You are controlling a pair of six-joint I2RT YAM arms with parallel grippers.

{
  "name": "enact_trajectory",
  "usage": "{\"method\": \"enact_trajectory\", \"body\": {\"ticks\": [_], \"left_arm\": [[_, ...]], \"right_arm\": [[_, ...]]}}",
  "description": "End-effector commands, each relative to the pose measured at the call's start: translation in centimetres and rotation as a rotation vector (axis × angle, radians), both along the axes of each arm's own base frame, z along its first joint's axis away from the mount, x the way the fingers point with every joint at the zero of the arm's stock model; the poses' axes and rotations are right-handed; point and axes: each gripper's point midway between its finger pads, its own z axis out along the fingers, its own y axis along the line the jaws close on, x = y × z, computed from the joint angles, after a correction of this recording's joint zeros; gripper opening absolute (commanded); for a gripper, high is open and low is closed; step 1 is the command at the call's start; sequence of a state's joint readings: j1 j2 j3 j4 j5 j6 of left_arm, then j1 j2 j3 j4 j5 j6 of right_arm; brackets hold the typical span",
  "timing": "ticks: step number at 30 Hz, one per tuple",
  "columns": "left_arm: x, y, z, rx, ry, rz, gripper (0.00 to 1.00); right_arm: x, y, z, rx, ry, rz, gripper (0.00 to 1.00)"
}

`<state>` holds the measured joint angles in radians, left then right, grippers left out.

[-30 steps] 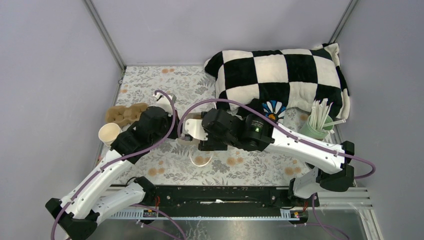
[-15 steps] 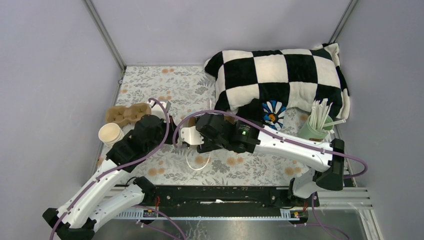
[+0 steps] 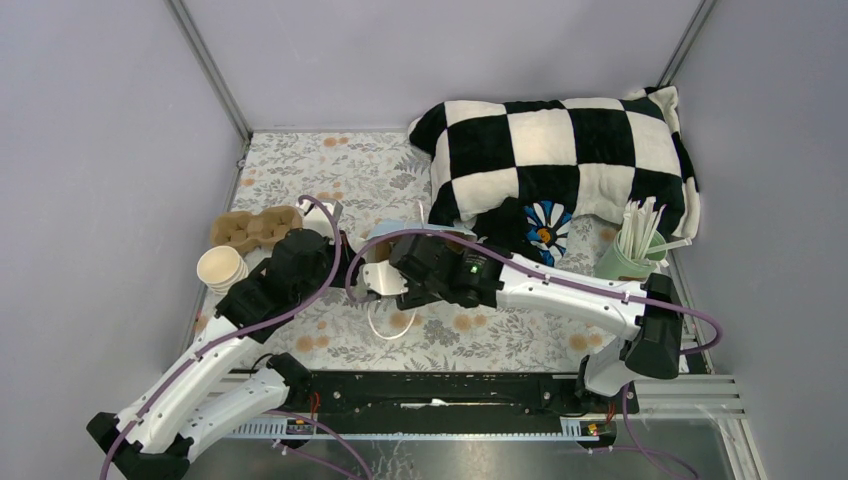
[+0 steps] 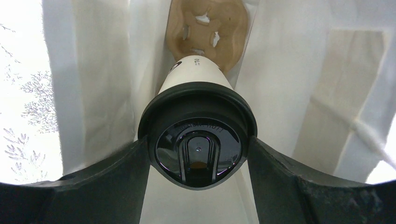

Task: Pack the takeout coffee

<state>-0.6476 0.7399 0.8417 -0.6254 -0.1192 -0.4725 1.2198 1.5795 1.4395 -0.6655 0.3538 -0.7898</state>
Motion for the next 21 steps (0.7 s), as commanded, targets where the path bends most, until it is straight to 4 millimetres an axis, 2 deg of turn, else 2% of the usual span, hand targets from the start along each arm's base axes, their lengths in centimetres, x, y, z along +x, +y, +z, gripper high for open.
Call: {"method": "enact_trajectory", "body": {"ticks": [1,5,11,16,21], "left_arm": [[0.7,-0.2,1.6,-0.029,-0.047,0.016,0.0],[0.5,-0.4,1.3,-0.028,-0.037,0.007,0.0],[0.3,-0.5,0.5,-0.026,-0.016,-0.003,0.0],[-0.1,-0.5,-0.6,-0.02,0.005,-0.012,0.0],[-0.2,-0.6,-0.4,-0.016,0.002,-0.021,0.0]], "right_arm": [[1.3,-0.5,1.4,0.103,-0.022,-0.018,0.45],[2.8,-0.3,1.0,0.131,-0.029,-0.045,0.45],[3.3,0.8,0.5,0.105,-0.03,-0.031,0.45],[4.5,0.3,0.8,0.063,-0.078,-0.042,0.45],[5.5,-1.9,1.0,-0.016,-0.12,-0.092,0.46]]}}
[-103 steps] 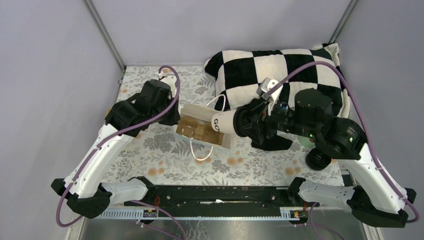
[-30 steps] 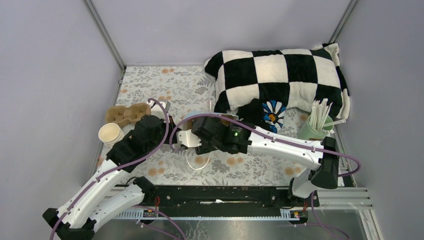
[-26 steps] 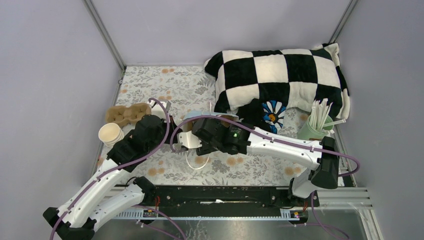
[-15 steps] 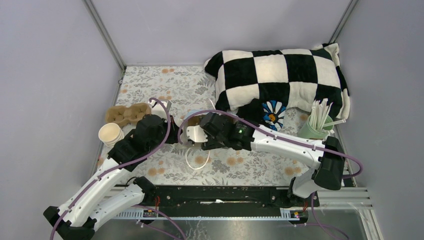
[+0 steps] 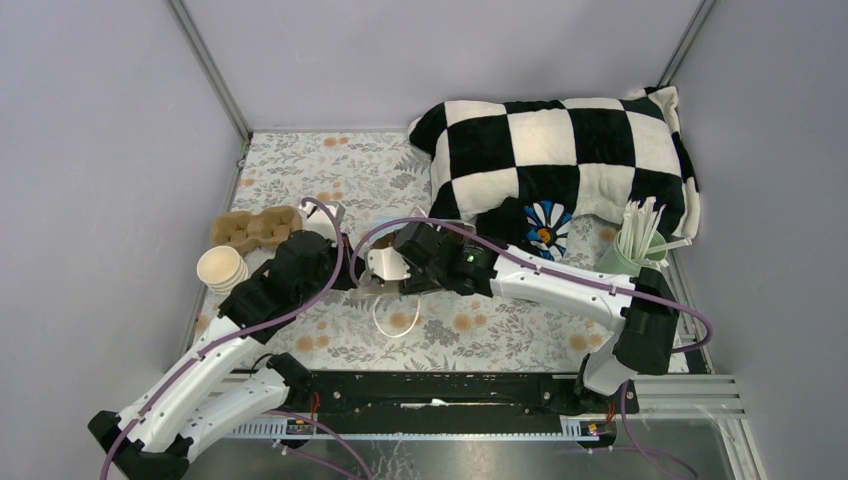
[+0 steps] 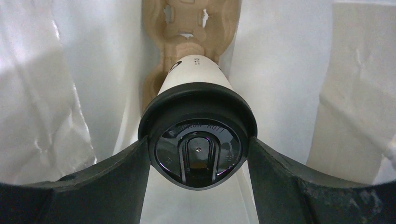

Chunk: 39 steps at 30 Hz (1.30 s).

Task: Pack the takeout coffee

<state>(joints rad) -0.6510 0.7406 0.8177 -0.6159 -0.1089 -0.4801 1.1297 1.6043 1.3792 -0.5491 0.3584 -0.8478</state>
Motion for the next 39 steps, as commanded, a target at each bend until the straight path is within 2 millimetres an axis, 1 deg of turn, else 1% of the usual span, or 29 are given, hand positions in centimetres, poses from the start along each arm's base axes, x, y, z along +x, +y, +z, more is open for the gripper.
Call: {"method": "enact_trajectory", "body": {"ticks": [1,4,8,12,15,16,20,22,28,32,34,36,39], "left_arm": [[0.1,-0.3,0.6,-0.015,-0.019,-0.012,0.0],[0.1,-0.3,0.7,-0.012,-0.021,-0.014,0.0],[0.2,-0.3,0.7,-0.007,-0.027,-0.015,0.0],[0.2,0.0,0.8,0.007,-0.036,-0.015,0.0],[0.3,0.2,0.9,0.017,-0.043,-0.009,0.0],[0.4,0.2,1.0,0.019,-0.044,-0.005,0.0],[0.4,-0.1,1.0,0.019,-0.046,-0.016,0.0],[0.4,-0.1,1.0,0.02,-0.047,-0.018,0.0],[0.4,0.0,1.2,0.021,-0.054,-0.017,0.0],[0.4,-0.1,1.3,0.022,-0.053,-0.02,0.0],[0.4,-0.1,1.4,0.022,-0.057,-0.022,0.0],[0.3,-0.1,1.5,0.021,-0.057,-0.024,0.0],[0.1,-0.5,1.6,0.01,-0.049,-0.047,0.0]], "right_arm": [[1.8,-1.3,2.7,-0.017,-0.083,-0.047,0.46],[1.7,-1.8,2.9,-0.031,-0.08,-0.058,0.46],[1.8,-2.1,2.2,-0.061,-0.074,-0.056,0.46],[1.4,-2.2,3.1,-0.056,-0.047,-0.062,0.45],[1.2,-2.1,4.1,-0.021,-0.035,-0.077,0.45],[1.2,-2.0,4.0,-0.017,-0.029,-0.076,0.45],[1.1,-1.6,2.3,-0.04,0.003,-0.07,0.44],[1.2,-1.5,1.8,-0.041,0.005,-0.081,0.44],[1.1,-2.2,-0.3,-0.092,0.02,-0.081,0.44],[1.4,-2.9,-1.5,-0.119,0.017,-0.108,0.44],[1.5,-3.0,-1.9,-0.11,0.02,-0.116,0.44],[1.8,-2.5,-2.1,-0.069,0.014,-0.116,0.45],[3.0,-1.3,-2.6,-0.02,-0.015,-0.125,0.45]]}}
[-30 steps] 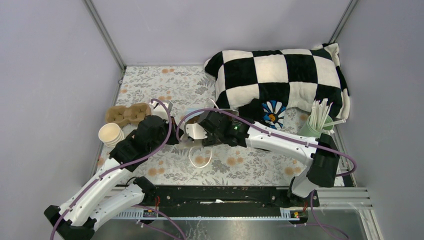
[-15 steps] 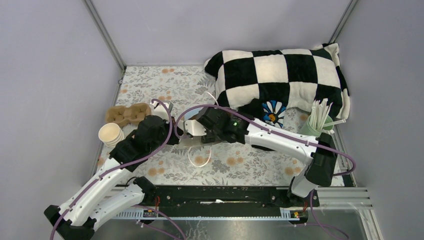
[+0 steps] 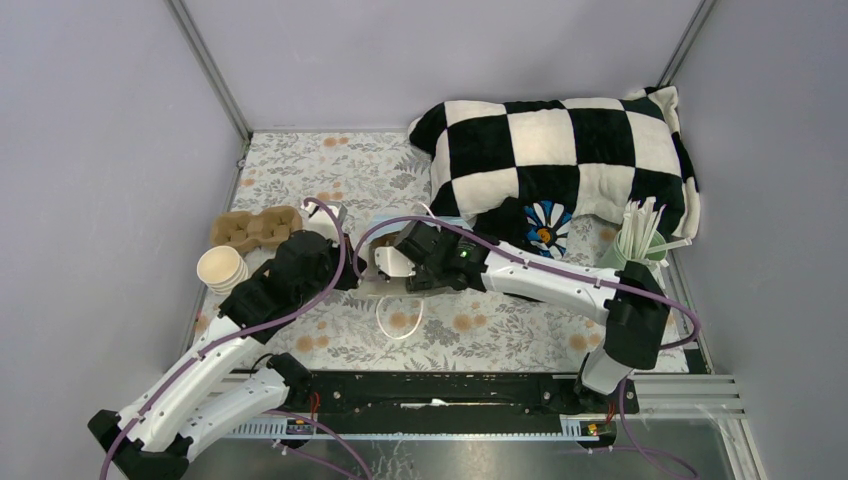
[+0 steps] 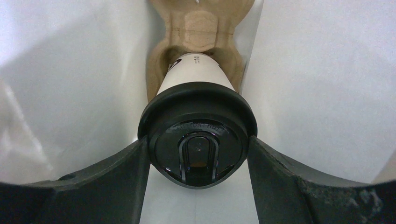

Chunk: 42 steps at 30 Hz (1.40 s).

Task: Pack the takeout coffee

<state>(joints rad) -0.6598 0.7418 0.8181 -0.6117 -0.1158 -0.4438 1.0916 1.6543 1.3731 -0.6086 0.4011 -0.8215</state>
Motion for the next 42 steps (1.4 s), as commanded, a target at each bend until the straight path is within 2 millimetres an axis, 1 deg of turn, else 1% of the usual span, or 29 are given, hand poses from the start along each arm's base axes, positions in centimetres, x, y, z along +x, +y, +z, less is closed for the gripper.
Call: {"method": "enact_trajectory", "body": {"ticks": [1,3,5,8,11,14,16,21,25,28,31,33,35,40,41,42], "left_arm": [[0.1,-0.7,1.6,-0.02,-0.027,-0.032,0.0],[-0.1,-0.9,1.9,-0.023,-0.028,-0.049,0.0],[-0.3,-1.1,2.4,-0.029,-0.028,-0.071,0.0],[-0.8,-1.5,3.4,-0.041,-0.022,-0.1,0.0],[-1.1,-1.7,4.5,-0.058,-0.018,-0.114,0.0],[-1.8,-2.3,5.5,-0.086,0.005,-0.15,0.0],[-2.1,-2.3,5.8,-0.087,0.02,-0.156,0.0],[-2.9,-2.2,5.6,-0.076,0.103,-0.147,0.0],[-3.5,-1.5,5.6,-0.066,0.157,-0.108,0.0],[-4.0,-0.8,6.1,-0.066,0.184,-0.074,0.0],[-4.4,-0.1,6.3,-0.047,0.228,-0.028,0.0],[-4.6,0.4,6.2,-0.031,0.264,0.001,0.0],[-4.7,0.9,6.1,-0.015,0.295,0.042,0.0],[-4.6,2.3,5.0,0.048,0.363,0.149,0.0],[-4.6,2.6,4.8,0.058,0.371,0.171,0.0],[-4.4,3.0,4.6,0.075,0.375,0.2,0.0]], "right_arm": [[2.3,1.5,-0.1,0.097,-0.053,-0.047,0.45],[2.7,2.1,-0.3,0.125,-0.057,-0.049,0.45],[2.5,2.7,-0.4,0.138,-0.035,-0.034,0.45],[1.9,3.0,-0.1,0.148,0.002,-0.023,0.45],[1.5,2.8,0.0,0.156,0.02,-0.023,0.45],[0.6,3.1,0.3,0.179,0.073,-0.027,0.45],[-0.2,3.3,0.4,0.193,0.107,-0.026,0.45],[-2.1,3.7,0.5,0.194,0.161,-0.011,0.45],[-3.3,4.1,0.5,0.198,0.205,-0.008,0.45],[-4.5,4.2,0.5,0.201,0.269,-0.009,0.46],[-6.0,4.1,0.5,0.181,0.336,-0.002,0.46],[-6.8,4.2,0.7,0.177,0.372,0.003,0.46],[-7.5,4.1,0.4,0.158,0.415,0.005,0.46],[-7.6,4.9,-1.3,0.141,0.451,0.02,0.46],[-7.5,5.1,-1.7,0.131,0.453,0.024,0.46],[-7.8,5.4,-2.3,0.127,0.479,0.035,0.46]]}}
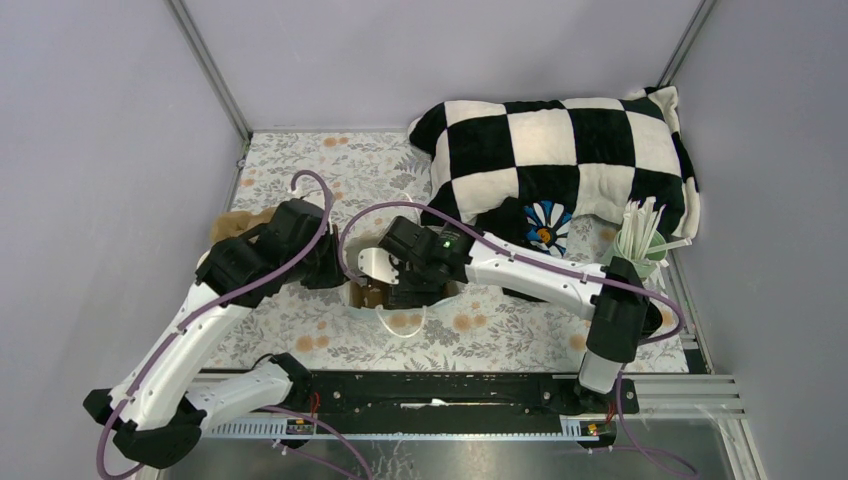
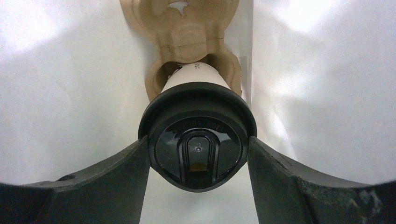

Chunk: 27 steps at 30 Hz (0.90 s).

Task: Pack the takeout coffee

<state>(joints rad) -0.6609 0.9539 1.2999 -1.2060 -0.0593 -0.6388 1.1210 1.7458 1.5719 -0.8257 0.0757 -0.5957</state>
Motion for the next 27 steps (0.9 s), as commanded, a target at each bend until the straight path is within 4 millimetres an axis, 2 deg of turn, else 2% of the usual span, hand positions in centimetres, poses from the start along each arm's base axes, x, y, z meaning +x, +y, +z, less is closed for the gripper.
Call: {"method": "enact_trajectory", "body": {"ticks": [1,6,13,23,27], "left_arm": [[0.3,2.0,-0.2,0.071,0.022,0.131,0.0],[0.8,3.3,-0.5,0.144,0.026,0.193,0.0],[1.8,3.6,0.0,0.174,-0.007,0.211,0.0],[3.3,4.7,0.6,0.25,-0.079,0.233,0.0],[3.8,4.9,0.7,0.274,-0.097,0.231,0.0]], "right_arm": [[-2.0,1.6,-2.1,0.001,0.123,0.05,0.46],[-2.5,1.7,-4.7,-0.041,0.172,0.064,0.46],[-2.8,0.8,-8.2,-0.138,0.217,0.046,0.46],[-4.6,-3.0,-12.8,-0.259,0.287,-0.017,0.43],[-4.3,-4.3,-14.5,-0.296,0.293,-0.05,0.43]]}}
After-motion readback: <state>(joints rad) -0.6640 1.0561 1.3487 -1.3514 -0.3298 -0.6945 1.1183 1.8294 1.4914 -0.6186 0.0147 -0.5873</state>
